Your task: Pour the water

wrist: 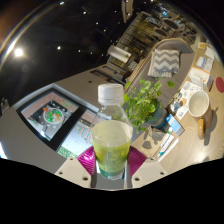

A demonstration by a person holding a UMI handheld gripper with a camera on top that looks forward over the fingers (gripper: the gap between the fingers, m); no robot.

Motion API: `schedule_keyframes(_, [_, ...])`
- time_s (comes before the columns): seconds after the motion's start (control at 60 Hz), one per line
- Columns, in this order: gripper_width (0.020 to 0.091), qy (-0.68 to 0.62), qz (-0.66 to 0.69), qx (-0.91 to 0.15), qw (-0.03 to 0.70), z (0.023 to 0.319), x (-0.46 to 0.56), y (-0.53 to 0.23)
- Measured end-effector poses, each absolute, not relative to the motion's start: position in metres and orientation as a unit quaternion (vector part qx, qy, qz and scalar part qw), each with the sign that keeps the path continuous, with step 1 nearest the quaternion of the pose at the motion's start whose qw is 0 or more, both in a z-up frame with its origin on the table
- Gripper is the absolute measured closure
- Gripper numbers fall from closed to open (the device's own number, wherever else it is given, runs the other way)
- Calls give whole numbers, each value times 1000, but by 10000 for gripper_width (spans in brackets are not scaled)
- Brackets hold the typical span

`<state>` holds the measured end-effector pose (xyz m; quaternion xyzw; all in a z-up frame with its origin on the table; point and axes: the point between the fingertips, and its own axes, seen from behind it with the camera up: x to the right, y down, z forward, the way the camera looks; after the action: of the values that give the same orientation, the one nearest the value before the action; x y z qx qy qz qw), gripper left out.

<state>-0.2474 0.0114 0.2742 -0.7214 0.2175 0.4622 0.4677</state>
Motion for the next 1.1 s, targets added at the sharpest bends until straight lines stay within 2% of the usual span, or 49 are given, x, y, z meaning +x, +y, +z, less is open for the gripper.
schedule_keyframes(0.1, [705, 308, 546, -664, 407, 272, -214, 43])
schedule_keyframes(0.433, [705, 509, 682, -481, 212, 219, -154, 88])
schedule_keyframes(0.583, [707, 520, 687, -477, 177, 207, -160, 90])
schedule_keyframes(0.667, [707, 511, 683, -491, 177, 211, -160, 83])
schedule_keyframes(0.75, [707, 484, 666, -531, 201, 216, -161, 85])
schedule_keyframes(0.833, [707, 430, 635, -590, 252, 233, -154, 81])
schedule_keyframes(0.967, [704, 317, 558, -668, 377, 276, -115, 81])
schedule_keyframes(1.1, [701, 199, 422, -720, 513, 319, -52, 88])
